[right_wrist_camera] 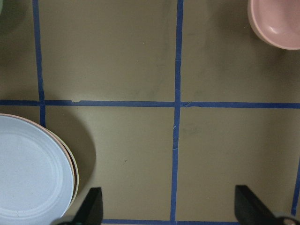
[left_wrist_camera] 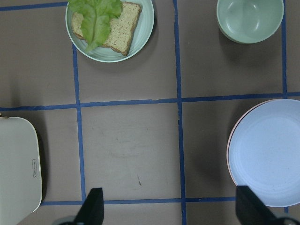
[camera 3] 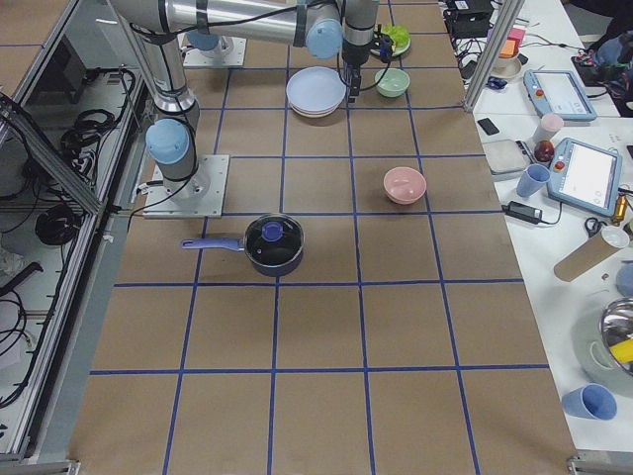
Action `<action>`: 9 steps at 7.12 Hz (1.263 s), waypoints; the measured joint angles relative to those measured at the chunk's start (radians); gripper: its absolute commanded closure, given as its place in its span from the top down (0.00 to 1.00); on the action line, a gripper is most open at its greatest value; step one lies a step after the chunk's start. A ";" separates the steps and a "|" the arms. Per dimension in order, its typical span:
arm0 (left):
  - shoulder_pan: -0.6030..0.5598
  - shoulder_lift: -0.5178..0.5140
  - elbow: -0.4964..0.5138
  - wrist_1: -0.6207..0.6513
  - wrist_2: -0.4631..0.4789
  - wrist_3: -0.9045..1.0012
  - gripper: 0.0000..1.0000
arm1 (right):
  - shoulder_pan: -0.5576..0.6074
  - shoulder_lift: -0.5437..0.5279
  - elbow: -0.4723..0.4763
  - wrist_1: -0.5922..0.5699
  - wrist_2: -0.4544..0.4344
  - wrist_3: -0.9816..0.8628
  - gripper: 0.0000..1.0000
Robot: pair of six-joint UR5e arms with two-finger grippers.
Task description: Stack three plates with pink and blue
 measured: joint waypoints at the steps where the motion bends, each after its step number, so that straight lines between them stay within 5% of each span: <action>1: 0.000 0.000 0.002 -0.003 0.002 -0.001 1.00 | -0.002 -0.032 0.002 0.020 0.001 -0.004 1.00; 4: -0.001 -0.005 0.005 -0.006 0.004 -0.004 1.00 | -0.002 -0.110 0.007 0.127 0.003 0.001 1.00; 9: 0.000 -0.015 0.007 0.002 0.002 -0.004 1.00 | -0.001 -0.126 0.012 0.149 0.003 0.003 1.00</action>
